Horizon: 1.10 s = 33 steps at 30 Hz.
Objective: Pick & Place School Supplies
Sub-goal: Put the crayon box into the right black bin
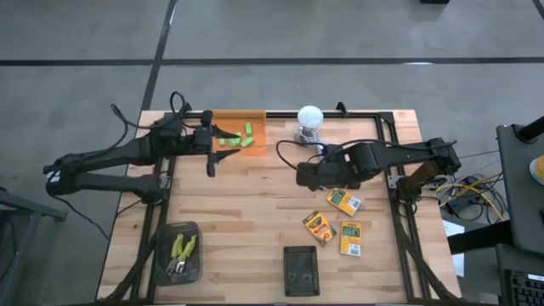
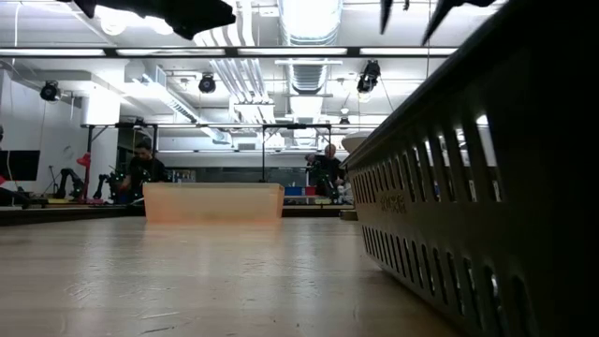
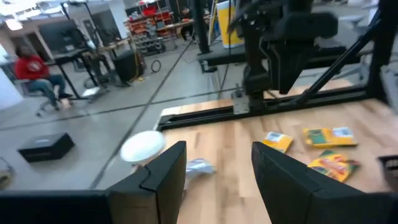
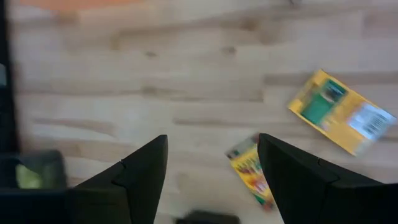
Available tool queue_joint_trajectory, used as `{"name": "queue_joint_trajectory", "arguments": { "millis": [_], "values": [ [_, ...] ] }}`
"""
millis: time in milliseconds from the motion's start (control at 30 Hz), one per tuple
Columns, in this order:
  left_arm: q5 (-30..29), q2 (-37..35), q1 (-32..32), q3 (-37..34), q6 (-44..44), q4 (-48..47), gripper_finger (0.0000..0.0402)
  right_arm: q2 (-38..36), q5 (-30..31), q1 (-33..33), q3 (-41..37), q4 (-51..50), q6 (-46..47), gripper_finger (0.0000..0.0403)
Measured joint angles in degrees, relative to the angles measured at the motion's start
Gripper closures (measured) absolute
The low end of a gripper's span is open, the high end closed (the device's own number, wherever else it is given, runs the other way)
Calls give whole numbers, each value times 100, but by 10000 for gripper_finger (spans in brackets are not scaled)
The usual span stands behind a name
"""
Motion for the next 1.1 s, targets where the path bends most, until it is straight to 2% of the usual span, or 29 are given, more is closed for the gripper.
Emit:
{"name": "queue_joint_trajectory", "arguments": {
  "millis": [100, 367, 567, 800, 967, 1100],
  "values": [
    [56, -3, 73, -5, 103, 85, 213, -4, 271, -2, 0, 259, -62, 154],
    [57, -3, 73, -5, 99, 130, 213, -4, 323, -49, 0, 1072, 130, 160],
    [49, -3, 73, -13, 92, 84, 213, -4, 6, -55, 2, 1136, 83, 157],
    [47, -3, 73, -16, 92, 73, 213, -4, -205, -199, 2, 1047, -281, 152],
    [45, -3, 73, -16, 91, 72, 213, 124, -248, -543, 2, 553, -309, 157],
    [45, -3, 73, -16, 92, 69, 213, 357, -769, -908, 2, -86, -107, 160]
  ]
}}
